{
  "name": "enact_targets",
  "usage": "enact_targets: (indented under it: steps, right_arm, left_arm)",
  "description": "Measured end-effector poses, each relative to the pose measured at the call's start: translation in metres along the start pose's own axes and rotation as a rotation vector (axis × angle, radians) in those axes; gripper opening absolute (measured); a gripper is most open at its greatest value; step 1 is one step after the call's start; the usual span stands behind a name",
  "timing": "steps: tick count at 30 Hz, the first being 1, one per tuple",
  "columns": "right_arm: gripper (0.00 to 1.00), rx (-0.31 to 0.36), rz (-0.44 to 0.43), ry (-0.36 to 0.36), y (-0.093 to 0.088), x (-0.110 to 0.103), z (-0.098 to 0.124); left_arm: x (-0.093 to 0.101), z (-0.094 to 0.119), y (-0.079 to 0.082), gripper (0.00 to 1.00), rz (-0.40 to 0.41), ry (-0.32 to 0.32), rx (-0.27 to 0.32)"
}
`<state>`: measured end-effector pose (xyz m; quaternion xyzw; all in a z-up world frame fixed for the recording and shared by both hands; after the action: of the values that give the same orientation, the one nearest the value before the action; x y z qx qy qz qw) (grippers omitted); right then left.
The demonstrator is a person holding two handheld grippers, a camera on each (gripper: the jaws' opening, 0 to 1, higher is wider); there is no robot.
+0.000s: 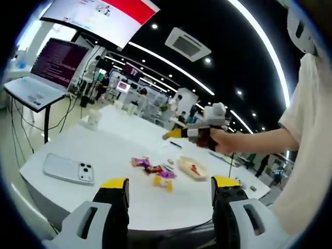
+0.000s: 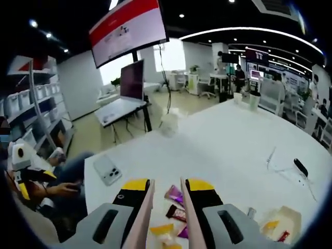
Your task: Place the target food into the container with the food tongs after gripping and lifting it, then release it inside without dropping or visibly crushing the food.
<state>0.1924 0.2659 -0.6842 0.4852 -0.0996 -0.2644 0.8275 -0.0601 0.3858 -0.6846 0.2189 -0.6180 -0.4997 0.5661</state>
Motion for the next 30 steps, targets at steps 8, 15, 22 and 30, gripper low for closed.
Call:
enact_targets:
  steps: [8, 15, 22, 30]
  right_arm:
    - [0.27, 0.005, -0.036, -0.026, -0.011, 0.002, 0.007]
    - [0.27, -0.022, -0.05, -0.06, -0.029, 0.013, 0.015]
    - [0.27, -0.084, -0.027, -0.072, -0.054, 0.012, 0.023]
    - [0.27, -0.16, 0.037, -0.032, -0.08, -0.004, 0.016]
  left_arm:
    - [-0.001, -0.008, -0.007, 0.64, 0.006, -0.033, -0.042]
    - [0.003, -0.017, -0.011, 0.64, -0.004, -0.068, -0.076]
    - [0.001, -0.018, -0.016, 0.64, 0.006, -0.077, -0.094]
    - [0.005, -0.019, -0.024, 0.64, 0.012, -0.097, -0.125]
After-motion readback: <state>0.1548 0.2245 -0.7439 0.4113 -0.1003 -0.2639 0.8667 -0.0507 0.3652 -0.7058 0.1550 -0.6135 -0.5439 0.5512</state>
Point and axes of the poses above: the point that each gripper's makers call its tool centre point, and the gripper's own axes: z roughly backward along the fingers, x roughly to its right, y roughly out of its top, the point moved 3 cm from there along z, roughly backward along the fingers
